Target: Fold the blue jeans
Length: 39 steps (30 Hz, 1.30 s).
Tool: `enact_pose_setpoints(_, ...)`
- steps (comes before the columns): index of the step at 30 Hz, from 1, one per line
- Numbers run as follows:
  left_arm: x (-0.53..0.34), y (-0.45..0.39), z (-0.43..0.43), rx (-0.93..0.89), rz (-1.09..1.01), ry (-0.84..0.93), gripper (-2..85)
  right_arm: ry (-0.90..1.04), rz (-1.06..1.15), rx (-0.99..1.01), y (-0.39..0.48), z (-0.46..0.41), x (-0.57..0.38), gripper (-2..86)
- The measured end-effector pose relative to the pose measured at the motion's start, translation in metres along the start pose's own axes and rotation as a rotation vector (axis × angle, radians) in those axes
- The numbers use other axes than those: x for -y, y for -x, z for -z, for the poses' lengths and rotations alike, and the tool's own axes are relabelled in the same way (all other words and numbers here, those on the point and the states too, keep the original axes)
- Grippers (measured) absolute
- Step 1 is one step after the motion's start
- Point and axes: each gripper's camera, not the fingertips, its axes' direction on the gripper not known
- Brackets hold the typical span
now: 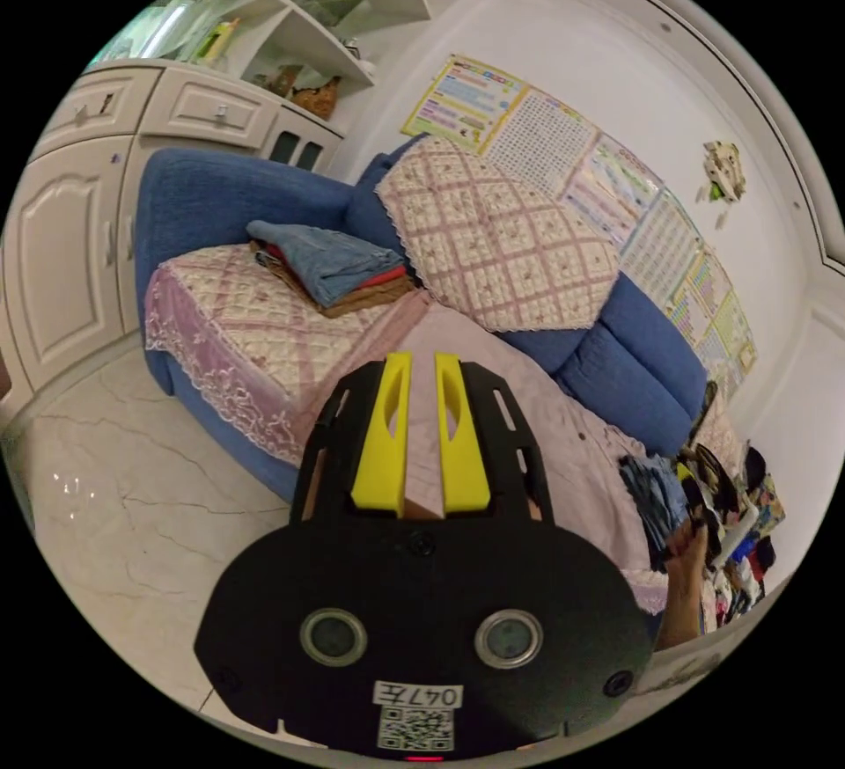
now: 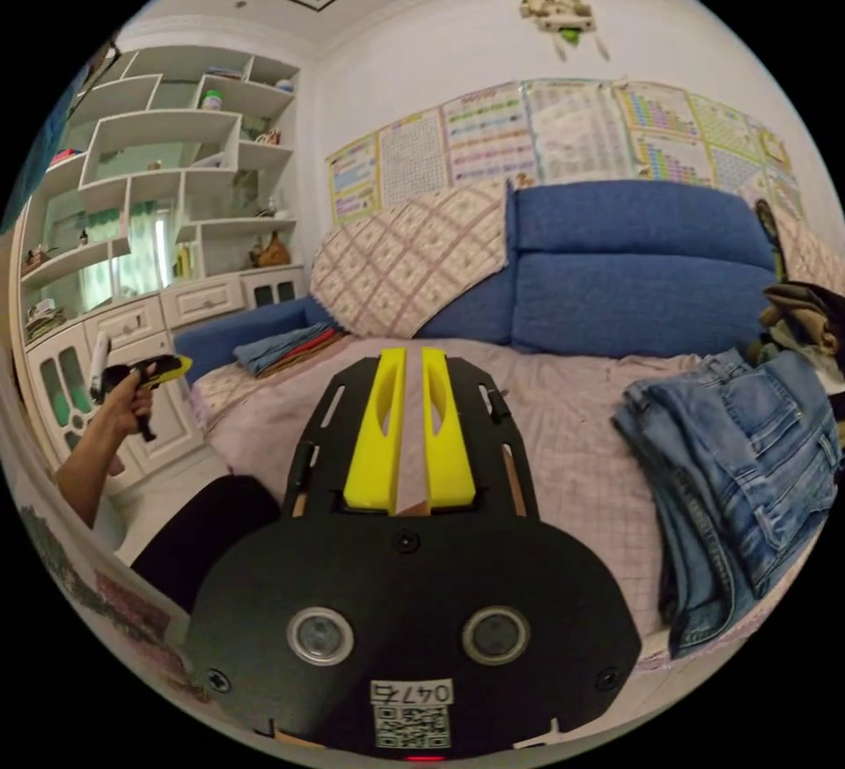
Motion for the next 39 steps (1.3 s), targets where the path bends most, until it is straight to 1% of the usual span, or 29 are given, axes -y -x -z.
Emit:
enact_pose_setpoints(2,0.031,0.007,-0.016,0.079,0.051,-0.011,6.9,0.078,0.046,0.041,0.015,-0.011,0.012,0.2)
enact_pose_setpoints(4,0.062,0.011,-0.032,0.110,0.066,-0.010,7.6,0.123,0.072,0.063,0.022,-0.017,0.025,0.0)
enact_pose_setpoints(6,0.095,0.010,-0.049,0.151,0.056,-0.009,8.0,0.160,0.085,0.080,0.026,-0.020,0.037,-0.1)
enact_pose_setpoints(9,0.144,0.002,-0.082,0.272,0.017,-0.001,8.9,0.210,0.094,0.074,0.029,-0.026,0.058,-0.2)
enact_pose_setpoints(11,0.176,0.002,-0.115,0.355,0.014,0.043,9.8,0.227,0.073,0.057,0.029,-0.031,0.075,-0.4)
enact_pose_setpoints(14,0.208,0.015,-0.152,0.394,0.075,0.146,10.7,0.248,0.020,0.081,0.026,-0.043,0.099,-0.5)
enact_pose_setpoints(17,0.232,0.021,-0.166,0.413,0.097,0.167,11.2,0.281,0.001,0.102,0.026,-0.057,0.126,-0.7)
enact_pose_setpoints(21,0.262,0.025,-0.159,0.374,0.130,0.190,10.6,0.312,-0.002,0.123,0.031,-0.073,0.159,-0.8)
enact_pose_setpoints(23,0.281,0.028,-0.149,0.367,0.145,0.244,9.0,0.325,-0.005,0.148,0.035,-0.083,0.181,-0.8)
enact_pose_setpoints(25,0.295,0.027,-0.134,0.379,0.114,0.260,6.8,0.335,-0.009,0.166,0.040,-0.089,0.198,-0.8)
enact_pose_setpoints(30,0.320,0.016,-0.069,0.283,0.034,0.178,4.4,0.368,-0.004,0.209,0.054,-0.101,0.249,-0.7)
enact_pose_setpoints(32,0.327,0.011,-0.030,0.212,0.005,0.159,3.8,0.383,0.019,0.242,0.062,-0.103,0.276,-0.6)
enact_pose_setpoints(33,0.326,0.008,-0.017,0.195,-0.012,0.153,3.7,0.384,0.025,0.250,0.064,-0.103,0.282,-0.5)
enact_pose_setpoints(35,0.314,0.002,0.046,0.090,-0.073,0.118,3.6,0.383,0.026,0.281,0.070,-0.102,0.308,0.4)
enact_pose_setpoints(36,0.308,0.001,0.064,0.065,-0.088,0.113,3.6,0.379,0.020,0.292,0.071,-0.102,0.315,0.9)
enact_pose_setpoints(38,0.273,0.005,0.128,0.007,-0.146,0.120,3.6,0.356,-0.029,0.380,0.073,-0.109,0.343,4.1)
enact_pose_setpoints(39,0.263,0.008,0.142,-0.002,-0.152,0.127,3.7,0.351,-0.046,0.412,0.074,-0.113,0.351,5.2)
